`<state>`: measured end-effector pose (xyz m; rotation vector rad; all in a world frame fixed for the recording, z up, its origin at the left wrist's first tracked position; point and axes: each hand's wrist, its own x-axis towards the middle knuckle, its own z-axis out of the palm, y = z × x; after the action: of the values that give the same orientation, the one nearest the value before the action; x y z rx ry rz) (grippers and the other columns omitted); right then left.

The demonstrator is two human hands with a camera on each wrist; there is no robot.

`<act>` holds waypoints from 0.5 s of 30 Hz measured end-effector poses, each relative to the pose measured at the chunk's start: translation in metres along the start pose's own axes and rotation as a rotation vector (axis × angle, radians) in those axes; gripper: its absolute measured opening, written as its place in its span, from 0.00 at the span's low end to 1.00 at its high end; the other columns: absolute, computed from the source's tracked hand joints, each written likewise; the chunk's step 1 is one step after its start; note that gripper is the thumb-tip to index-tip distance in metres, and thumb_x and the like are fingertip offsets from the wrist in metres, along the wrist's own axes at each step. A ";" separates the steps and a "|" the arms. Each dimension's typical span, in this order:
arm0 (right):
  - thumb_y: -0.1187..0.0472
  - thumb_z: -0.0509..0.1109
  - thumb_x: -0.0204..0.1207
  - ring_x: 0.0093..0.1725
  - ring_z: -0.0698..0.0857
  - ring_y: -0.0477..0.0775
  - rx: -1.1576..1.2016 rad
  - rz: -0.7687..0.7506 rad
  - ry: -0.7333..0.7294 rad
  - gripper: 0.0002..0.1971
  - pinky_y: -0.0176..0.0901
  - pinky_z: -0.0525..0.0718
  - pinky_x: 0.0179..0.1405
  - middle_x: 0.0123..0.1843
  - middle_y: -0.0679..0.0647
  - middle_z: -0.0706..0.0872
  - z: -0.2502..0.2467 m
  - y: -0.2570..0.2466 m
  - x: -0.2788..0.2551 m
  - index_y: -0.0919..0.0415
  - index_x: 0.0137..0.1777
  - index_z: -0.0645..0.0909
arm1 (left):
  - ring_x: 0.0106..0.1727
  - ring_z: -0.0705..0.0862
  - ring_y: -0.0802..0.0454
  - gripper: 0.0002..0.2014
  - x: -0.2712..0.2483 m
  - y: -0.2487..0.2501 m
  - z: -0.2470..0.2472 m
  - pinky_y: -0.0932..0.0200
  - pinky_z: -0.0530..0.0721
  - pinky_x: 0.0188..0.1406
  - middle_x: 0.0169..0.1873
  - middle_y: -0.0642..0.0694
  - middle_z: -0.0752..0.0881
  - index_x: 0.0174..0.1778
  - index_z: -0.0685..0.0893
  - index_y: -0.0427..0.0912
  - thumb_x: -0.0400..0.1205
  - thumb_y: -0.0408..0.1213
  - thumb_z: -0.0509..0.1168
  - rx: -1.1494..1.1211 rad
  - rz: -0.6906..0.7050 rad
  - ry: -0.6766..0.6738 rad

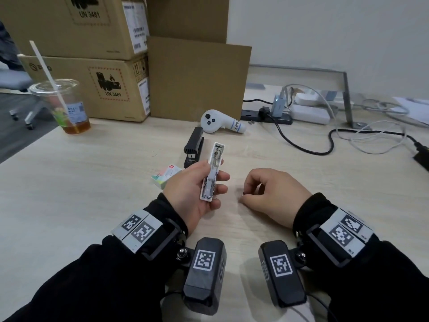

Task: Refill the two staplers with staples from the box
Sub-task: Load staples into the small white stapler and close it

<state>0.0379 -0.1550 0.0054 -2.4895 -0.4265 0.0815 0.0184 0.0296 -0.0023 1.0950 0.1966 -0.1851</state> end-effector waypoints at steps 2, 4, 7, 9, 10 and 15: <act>0.57 0.77 0.73 0.35 0.81 0.41 0.022 -0.014 -0.006 0.05 0.37 0.78 0.39 0.33 0.43 0.83 0.001 0.000 0.000 0.50 0.42 0.83 | 0.31 0.87 0.52 0.16 -0.002 0.001 0.001 0.61 0.79 0.22 0.38 0.45 0.90 0.67 0.83 0.39 0.90 0.40 0.54 -0.001 0.003 -0.017; 0.61 0.76 0.73 0.36 0.82 0.40 0.073 -0.027 -0.004 0.07 0.35 0.79 0.41 0.35 0.44 0.85 0.003 0.000 0.002 0.48 0.46 0.84 | 0.34 0.89 0.50 0.16 -0.003 0.002 0.001 0.59 0.82 0.23 0.39 0.46 0.92 0.69 0.81 0.39 0.91 0.40 0.54 -0.006 0.002 -0.030; 0.69 0.72 0.77 0.32 0.85 0.39 0.332 -0.029 0.008 0.14 0.29 0.82 0.38 0.38 0.48 0.87 0.009 -0.003 0.000 0.49 0.55 0.87 | 0.38 0.91 0.48 0.16 -0.006 0.003 0.002 0.58 0.83 0.22 0.45 0.46 0.93 0.70 0.79 0.42 0.91 0.40 0.54 -0.016 0.008 -0.049; 0.70 0.71 0.78 0.37 0.89 0.51 0.493 -0.042 0.090 0.12 0.45 0.90 0.42 0.38 0.54 0.89 0.013 -0.006 -0.003 0.51 0.48 0.90 | 0.39 0.92 0.48 0.15 -0.006 0.003 0.002 0.58 0.82 0.21 0.49 0.46 0.94 0.70 0.79 0.43 0.91 0.40 0.54 -0.016 0.021 -0.049; 0.69 0.72 0.77 0.40 0.90 0.57 0.528 -0.060 0.159 0.12 0.53 0.91 0.45 0.39 0.54 0.90 0.014 -0.008 -0.003 0.50 0.45 0.91 | 0.39 0.92 0.49 0.15 -0.006 0.003 0.002 0.58 0.83 0.21 0.49 0.46 0.94 0.69 0.79 0.42 0.91 0.40 0.53 -0.017 0.028 -0.046; 0.70 0.72 0.77 0.30 0.84 0.47 0.654 -0.143 0.369 0.11 0.45 0.86 0.34 0.31 0.44 0.88 0.015 -0.016 -0.006 0.52 0.42 0.90 | 0.42 0.92 0.46 0.15 -0.001 -0.002 0.003 0.54 0.87 0.28 0.50 0.40 0.90 0.71 0.78 0.39 0.91 0.35 0.54 -0.068 0.015 -0.055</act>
<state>0.0252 -0.1362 0.0026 -1.7744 -0.3472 -0.2545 0.0171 0.0261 -0.0025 1.0228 0.1443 -0.1931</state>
